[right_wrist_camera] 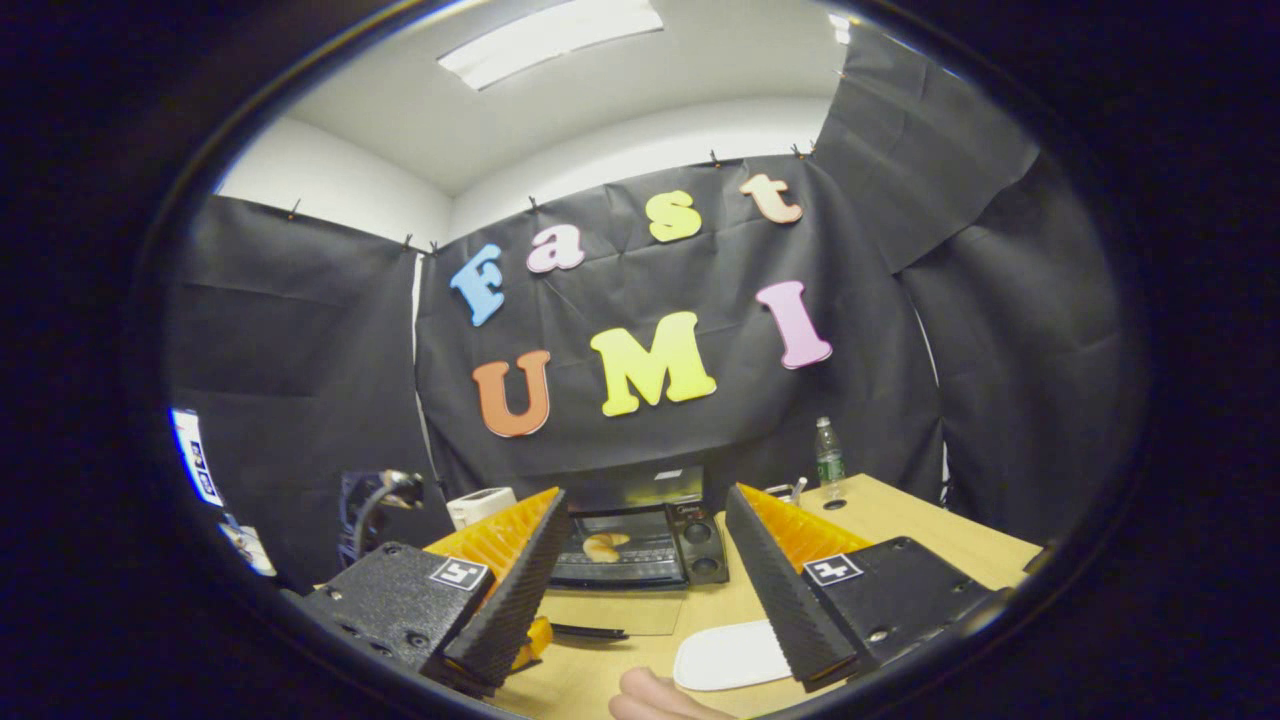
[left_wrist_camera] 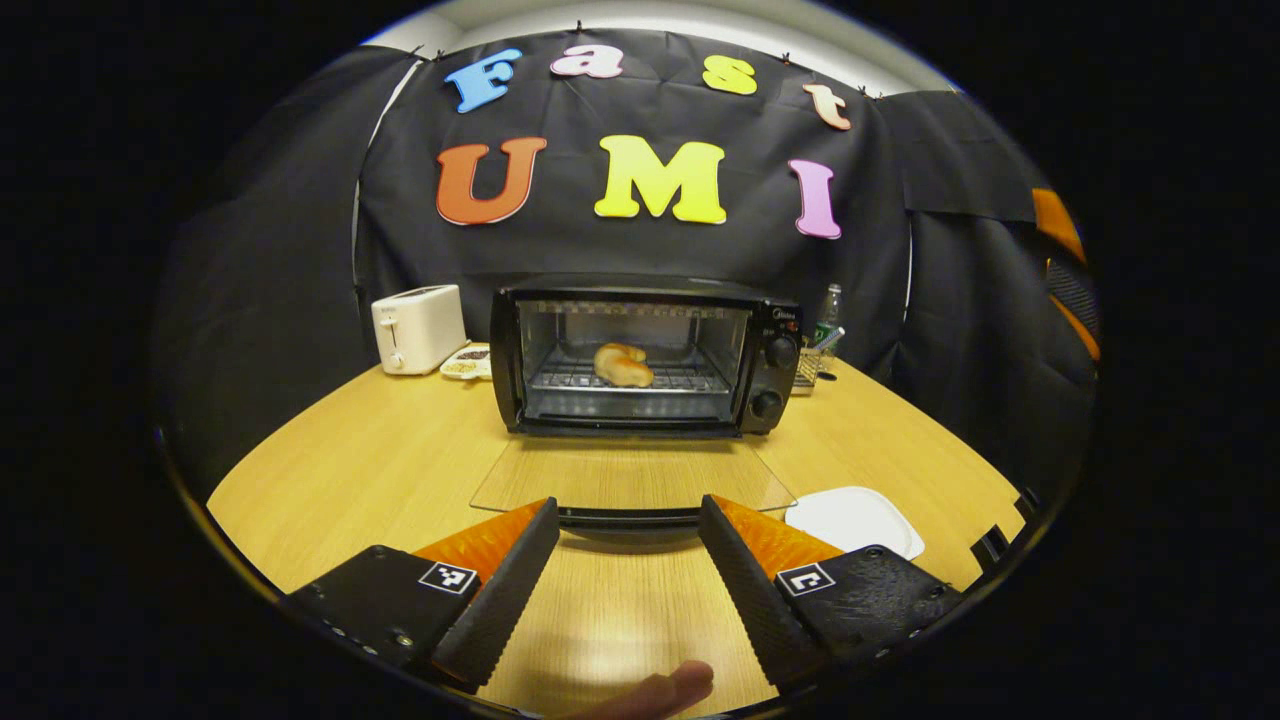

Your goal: Open the electric oven with the left hand, put the food in, and close the electric oven.

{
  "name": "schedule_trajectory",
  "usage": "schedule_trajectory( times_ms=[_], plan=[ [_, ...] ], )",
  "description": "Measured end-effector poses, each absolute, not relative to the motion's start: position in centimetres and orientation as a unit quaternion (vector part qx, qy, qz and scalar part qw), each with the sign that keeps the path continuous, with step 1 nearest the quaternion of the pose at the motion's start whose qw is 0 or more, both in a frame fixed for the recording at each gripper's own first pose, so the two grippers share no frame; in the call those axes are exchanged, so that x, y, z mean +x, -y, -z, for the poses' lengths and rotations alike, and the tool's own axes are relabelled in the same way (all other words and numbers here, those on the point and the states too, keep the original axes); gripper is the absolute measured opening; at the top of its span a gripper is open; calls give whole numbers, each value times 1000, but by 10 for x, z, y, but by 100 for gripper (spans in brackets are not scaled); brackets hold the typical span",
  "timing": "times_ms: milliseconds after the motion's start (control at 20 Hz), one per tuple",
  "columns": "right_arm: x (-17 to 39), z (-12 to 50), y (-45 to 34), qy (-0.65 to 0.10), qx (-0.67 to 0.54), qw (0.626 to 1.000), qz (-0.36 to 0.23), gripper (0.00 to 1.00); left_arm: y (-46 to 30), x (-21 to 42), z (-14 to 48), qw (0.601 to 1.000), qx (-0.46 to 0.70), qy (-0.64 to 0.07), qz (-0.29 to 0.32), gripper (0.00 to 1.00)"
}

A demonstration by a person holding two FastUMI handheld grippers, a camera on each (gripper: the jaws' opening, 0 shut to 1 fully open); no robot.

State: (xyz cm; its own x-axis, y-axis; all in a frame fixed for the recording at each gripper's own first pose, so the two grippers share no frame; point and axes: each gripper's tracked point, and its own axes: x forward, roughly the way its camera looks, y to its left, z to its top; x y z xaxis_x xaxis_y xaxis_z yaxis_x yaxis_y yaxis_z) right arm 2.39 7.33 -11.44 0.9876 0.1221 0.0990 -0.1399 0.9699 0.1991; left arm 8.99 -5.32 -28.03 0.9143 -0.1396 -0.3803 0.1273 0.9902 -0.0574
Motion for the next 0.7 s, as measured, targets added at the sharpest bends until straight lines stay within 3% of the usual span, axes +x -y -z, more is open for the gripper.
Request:
schedule_trajectory(
  times_ms=[700],
  plan=[
    [25, 130, -49, 36, 114, 991, -61, 95, 68, 114, 333, 964, -5, -255, 77, 93]
  ],
)
